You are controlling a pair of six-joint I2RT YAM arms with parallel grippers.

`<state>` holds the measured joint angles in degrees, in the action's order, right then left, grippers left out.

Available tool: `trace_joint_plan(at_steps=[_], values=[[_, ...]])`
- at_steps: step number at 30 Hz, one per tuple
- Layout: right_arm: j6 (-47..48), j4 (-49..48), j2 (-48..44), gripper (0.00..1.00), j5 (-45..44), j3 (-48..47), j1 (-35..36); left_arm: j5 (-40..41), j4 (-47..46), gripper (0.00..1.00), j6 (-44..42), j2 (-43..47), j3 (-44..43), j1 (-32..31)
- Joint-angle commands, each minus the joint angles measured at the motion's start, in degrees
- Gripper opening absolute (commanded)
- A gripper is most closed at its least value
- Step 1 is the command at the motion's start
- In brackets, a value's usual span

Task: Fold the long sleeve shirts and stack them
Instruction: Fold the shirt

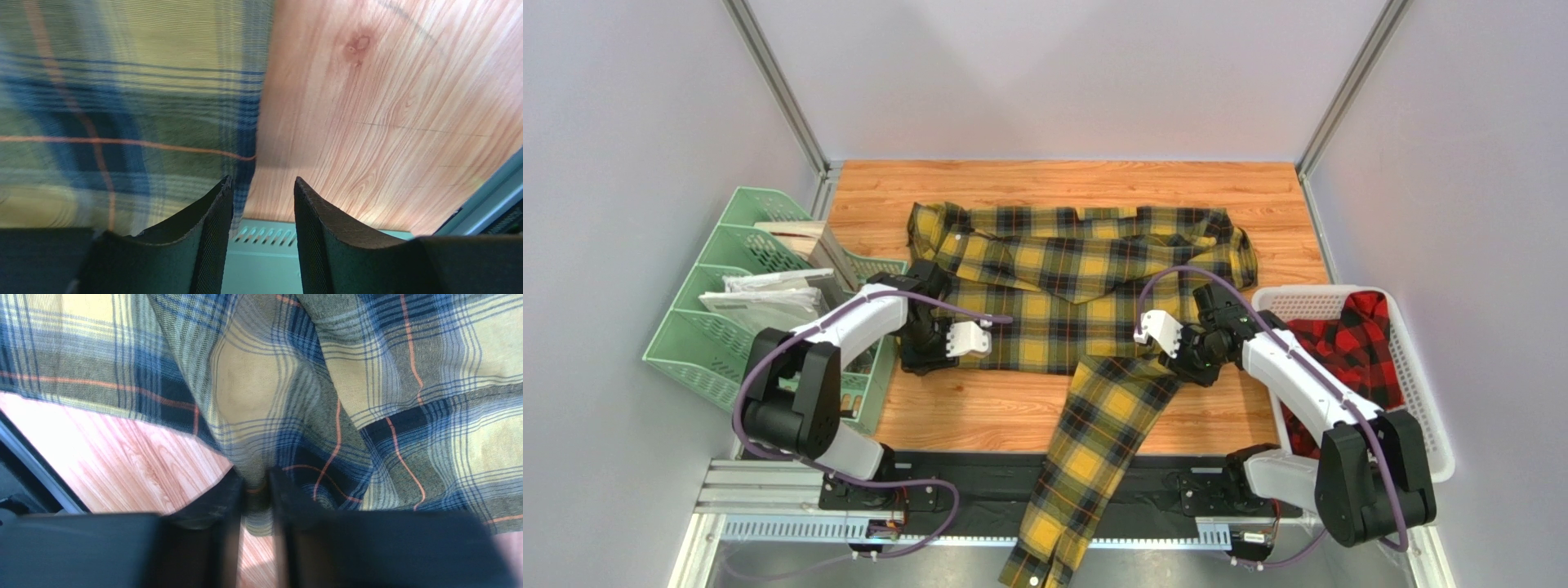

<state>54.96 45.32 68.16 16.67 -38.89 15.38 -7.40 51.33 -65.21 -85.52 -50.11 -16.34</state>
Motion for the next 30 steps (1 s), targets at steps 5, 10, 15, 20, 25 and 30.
trace_joint_plan(at_steps=[5, 10, 15, 20, 25, 30], values=[[1.3, -0.5, -0.7, 0.00, -5.2, 0.8, 0.3, 3.2, -8.0, 0.37, -5.3, -3.6, 3.5, 0.6], [3.7, 4.7, -5.3, 0.00, -6.3, 1.7, -0.9, -0.1, -7.0, 0.11, -5.1, -2.9, 2.8, 0.5], [4.0, 11.2, -8.9, 0.00, -6.0, 1.5, -1.8, -5.3, -1.5, 0.00, -6.5, 0.3, 2.1, 0.3], [3.7, 14.9, -11.2, 0.00, -5.3, 1.2, -1.8, -9.7, 6.2, 0.00, -9.7, 4.1, 1.2, 0.3], [2.6, 16.7, -10.3, 0.00, -4.9, -2.8, -2.0, -14.3, 14.3, 0.00, -10.2, 6.4, -5.1, 1.7], [2.1, 17.8, -8.4, 0.00, -4.4, -10.0, -4.0, -16.6, 18.8, 0.00, -8.8, 4.1, -14.6, 5.3]])
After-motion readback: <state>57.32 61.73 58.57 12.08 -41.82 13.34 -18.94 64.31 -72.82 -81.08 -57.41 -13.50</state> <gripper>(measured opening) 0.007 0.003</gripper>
